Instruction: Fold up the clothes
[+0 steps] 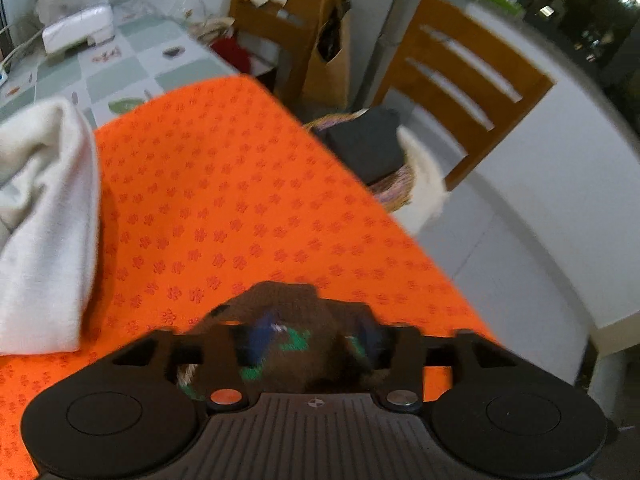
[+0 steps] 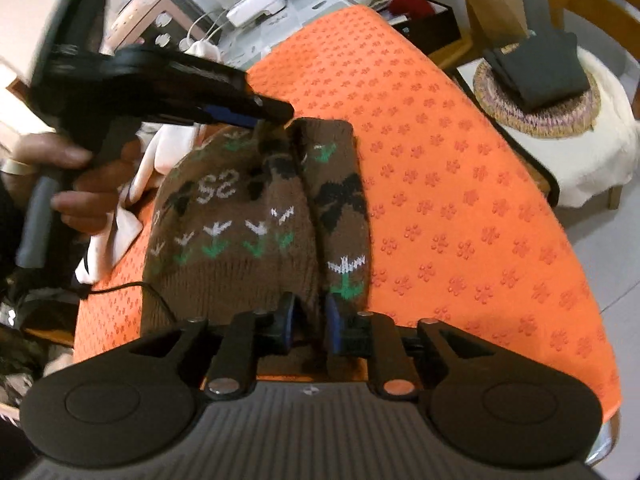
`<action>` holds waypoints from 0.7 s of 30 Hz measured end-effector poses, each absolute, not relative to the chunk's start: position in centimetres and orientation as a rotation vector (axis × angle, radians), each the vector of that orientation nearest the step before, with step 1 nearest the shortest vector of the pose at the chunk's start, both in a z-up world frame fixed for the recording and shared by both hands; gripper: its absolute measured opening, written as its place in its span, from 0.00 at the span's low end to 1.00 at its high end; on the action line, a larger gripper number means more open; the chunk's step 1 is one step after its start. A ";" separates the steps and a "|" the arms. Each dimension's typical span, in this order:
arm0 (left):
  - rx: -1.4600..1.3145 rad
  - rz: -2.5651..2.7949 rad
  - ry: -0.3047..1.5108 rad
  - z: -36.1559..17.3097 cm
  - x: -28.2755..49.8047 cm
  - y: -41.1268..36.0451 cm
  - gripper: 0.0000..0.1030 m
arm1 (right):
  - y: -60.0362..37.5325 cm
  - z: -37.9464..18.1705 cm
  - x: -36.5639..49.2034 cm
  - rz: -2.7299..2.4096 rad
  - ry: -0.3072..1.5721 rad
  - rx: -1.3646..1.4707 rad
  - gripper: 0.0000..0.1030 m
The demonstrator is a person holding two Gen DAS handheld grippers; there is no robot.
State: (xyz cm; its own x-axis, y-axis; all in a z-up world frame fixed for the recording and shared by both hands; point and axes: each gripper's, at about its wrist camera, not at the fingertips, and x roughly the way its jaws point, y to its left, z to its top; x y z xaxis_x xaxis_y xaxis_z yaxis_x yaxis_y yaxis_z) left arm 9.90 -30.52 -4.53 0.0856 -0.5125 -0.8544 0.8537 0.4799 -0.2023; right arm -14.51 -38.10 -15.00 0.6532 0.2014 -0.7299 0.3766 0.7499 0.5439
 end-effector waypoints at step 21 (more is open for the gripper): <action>0.252 -0.701 1.111 -7.3 12.6 -15.8 0.44 | -39.7 -15.1 -7.8 0.028 0.841 0.750 0.35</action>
State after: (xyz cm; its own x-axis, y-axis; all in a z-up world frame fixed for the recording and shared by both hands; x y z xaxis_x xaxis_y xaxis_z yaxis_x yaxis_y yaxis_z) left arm 12.59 -15.80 -7.33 0.2584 -0.3894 -0.8841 0.6304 0.7614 -0.1511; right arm -7.83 -39.69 -15.08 0.6815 0.3058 -0.6648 0.2609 0.7472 0.6112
